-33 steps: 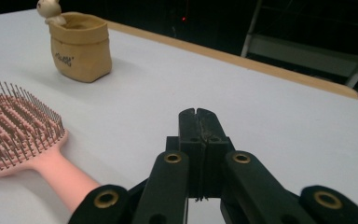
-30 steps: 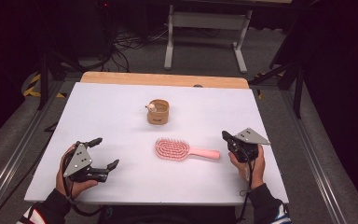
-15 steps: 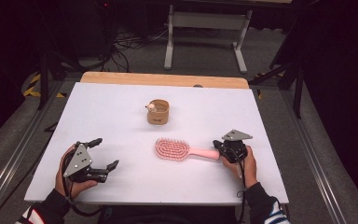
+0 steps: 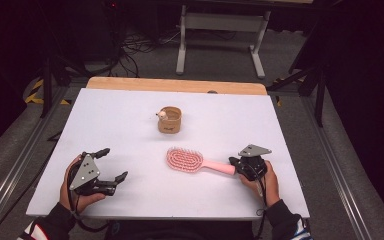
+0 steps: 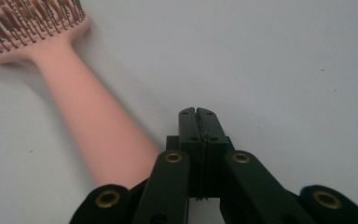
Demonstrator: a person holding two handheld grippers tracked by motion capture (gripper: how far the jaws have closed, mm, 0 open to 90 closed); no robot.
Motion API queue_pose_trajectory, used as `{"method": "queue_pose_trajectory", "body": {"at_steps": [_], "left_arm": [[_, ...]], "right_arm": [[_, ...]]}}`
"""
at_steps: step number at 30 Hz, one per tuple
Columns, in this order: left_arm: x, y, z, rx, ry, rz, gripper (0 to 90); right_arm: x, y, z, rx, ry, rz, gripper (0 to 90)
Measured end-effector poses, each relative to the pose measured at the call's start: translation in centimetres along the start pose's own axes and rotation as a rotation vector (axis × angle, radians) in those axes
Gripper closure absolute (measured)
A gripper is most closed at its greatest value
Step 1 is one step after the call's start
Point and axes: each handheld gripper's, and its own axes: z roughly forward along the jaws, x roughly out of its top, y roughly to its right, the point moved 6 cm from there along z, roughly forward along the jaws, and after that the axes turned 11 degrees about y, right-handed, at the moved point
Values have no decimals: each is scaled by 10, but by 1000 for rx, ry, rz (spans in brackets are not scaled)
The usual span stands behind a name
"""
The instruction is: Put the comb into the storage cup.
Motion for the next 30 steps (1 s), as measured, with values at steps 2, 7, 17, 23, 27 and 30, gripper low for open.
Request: {"method": "queue_pose_trajectory", "body": {"at_steps": [2, 7, 17, 23, 27, 30], "left_arm": [[0, 0, 0, -2, 6, -7, 91], [-1, 1, 0, -13, -3, -4, 90], [-2, 2, 1, -20, -8, -3, 89], [-3, 3, 2, -23, -15, -2, 88], [-4, 4, 4, -43, -20, -16, 85], [-3, 5, 4, -49, -22, -12, 84]], "right_arm": [[-1, -3, -3, 3, -4, -19, 900], [-3, -8, -9, 15, -15, -37, 900], [-6, -16, -16, 37, -24, -48, 900], [-8, -21, -19, 57, -30, -58, 900], [-9, -25, -22, 60, -32, -74, 900], [-9, -27, -22, 57, -34, -102, 900]]}}
